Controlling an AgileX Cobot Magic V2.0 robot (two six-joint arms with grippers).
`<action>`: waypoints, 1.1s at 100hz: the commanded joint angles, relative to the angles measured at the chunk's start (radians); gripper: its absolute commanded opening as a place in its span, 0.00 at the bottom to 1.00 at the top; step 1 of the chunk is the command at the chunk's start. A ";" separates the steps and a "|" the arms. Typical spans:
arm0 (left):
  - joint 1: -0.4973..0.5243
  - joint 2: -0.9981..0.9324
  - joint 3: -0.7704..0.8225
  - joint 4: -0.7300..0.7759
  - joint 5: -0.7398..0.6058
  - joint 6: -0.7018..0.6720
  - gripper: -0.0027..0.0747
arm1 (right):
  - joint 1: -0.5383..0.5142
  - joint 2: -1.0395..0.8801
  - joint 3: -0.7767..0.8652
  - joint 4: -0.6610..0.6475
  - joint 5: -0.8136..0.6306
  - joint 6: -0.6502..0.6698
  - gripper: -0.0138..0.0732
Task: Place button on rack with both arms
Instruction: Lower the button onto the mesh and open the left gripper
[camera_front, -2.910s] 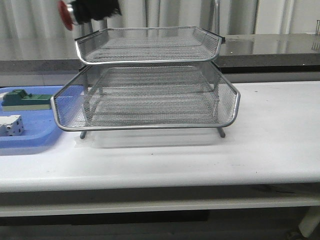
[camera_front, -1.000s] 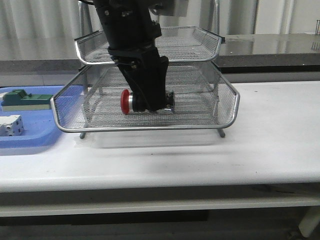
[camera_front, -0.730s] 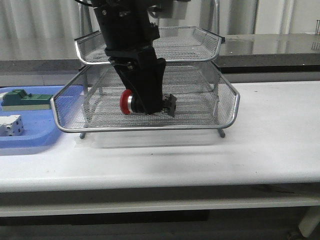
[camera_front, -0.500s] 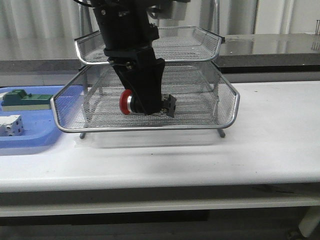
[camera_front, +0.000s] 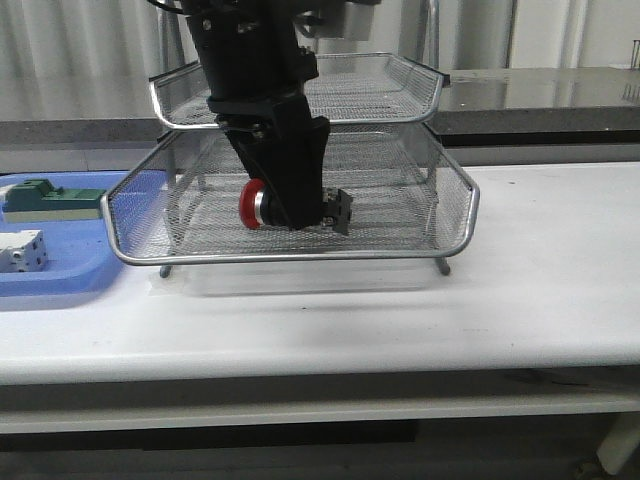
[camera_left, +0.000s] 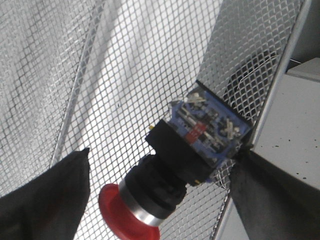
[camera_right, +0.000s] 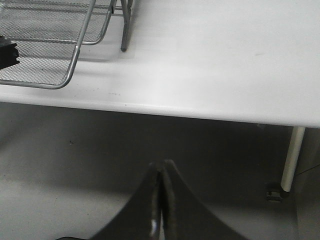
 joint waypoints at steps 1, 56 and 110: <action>-0.007 -0.056 -0.025 -0.024 0.050 0.008 0.76 | -0.006 0.003 -0.024 0.001 -0.054 -0.003 0.08; -0.011 -0.056 -0.025 -0.022 0.050 0.093 0.76 | -0.006 0.003 -0.024 0.001 -0.054 -0.003 0.08; -0.019 -0.056 0.004 -0.032 0.050 0.133 0.76 | -0.006 0.003 -0.024 0.001 -0.054 -0.003 0.08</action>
